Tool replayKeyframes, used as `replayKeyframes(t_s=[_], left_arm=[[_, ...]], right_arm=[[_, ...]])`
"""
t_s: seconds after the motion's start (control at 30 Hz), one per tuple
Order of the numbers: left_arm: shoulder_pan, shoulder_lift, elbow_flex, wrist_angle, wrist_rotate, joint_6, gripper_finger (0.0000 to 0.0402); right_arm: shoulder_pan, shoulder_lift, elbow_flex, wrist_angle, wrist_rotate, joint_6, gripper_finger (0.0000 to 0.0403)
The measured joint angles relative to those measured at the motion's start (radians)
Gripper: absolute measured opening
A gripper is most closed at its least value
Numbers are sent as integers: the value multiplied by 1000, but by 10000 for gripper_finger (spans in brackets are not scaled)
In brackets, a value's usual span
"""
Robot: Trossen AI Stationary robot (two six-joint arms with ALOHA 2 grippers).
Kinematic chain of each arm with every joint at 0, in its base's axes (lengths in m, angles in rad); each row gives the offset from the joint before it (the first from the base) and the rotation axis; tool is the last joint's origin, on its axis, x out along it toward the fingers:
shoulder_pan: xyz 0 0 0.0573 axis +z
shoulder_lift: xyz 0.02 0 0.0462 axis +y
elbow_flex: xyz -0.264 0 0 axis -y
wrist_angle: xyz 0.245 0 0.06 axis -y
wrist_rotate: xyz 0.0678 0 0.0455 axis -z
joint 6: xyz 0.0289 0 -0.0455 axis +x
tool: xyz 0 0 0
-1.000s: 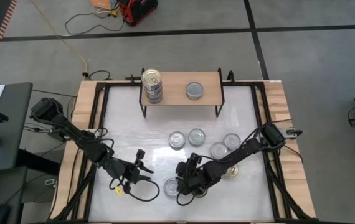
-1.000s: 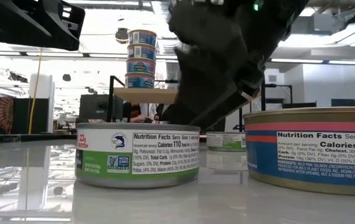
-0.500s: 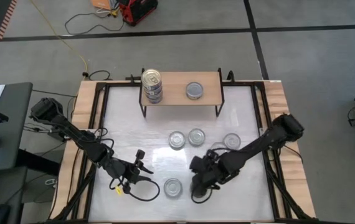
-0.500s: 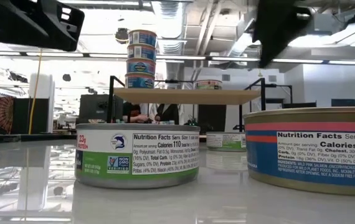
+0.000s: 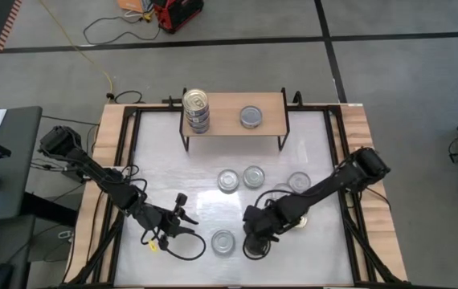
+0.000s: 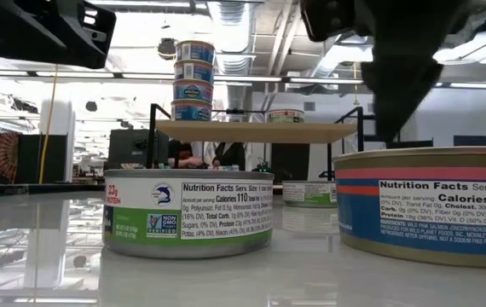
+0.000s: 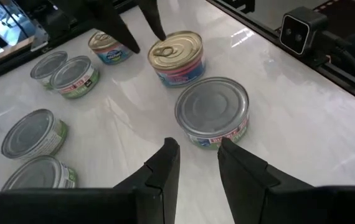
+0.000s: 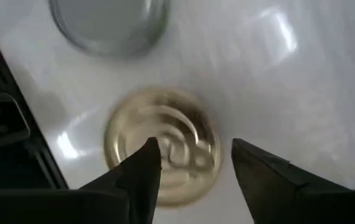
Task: Stack canned seafood by type on shelf
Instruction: Stack the blue tuna can on top of the other blue tuna can on the shelf
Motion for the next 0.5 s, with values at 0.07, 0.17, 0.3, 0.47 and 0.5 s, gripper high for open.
replayKeyframes(t_s=[0.07,0.17,0.3,0.47,0.5], left_arm=[[0,0,0,-6,0,2,102],[0,0,0,-11,0,8,102],[0,0,0,-19,-6,14,102],[0,0,0,-19,-17,38,102],[0,0,0,-19,-17,37,102]], right_arm=[[-9,2,-19,-2,-28,-6,220],[-23,2,-45,10,-66,-6,212],[-29,2,-61,37,-105,-23,204],[-30,2,-62,33,-114,-33,179],[-31,2,-62,28,-114,-33,170]])
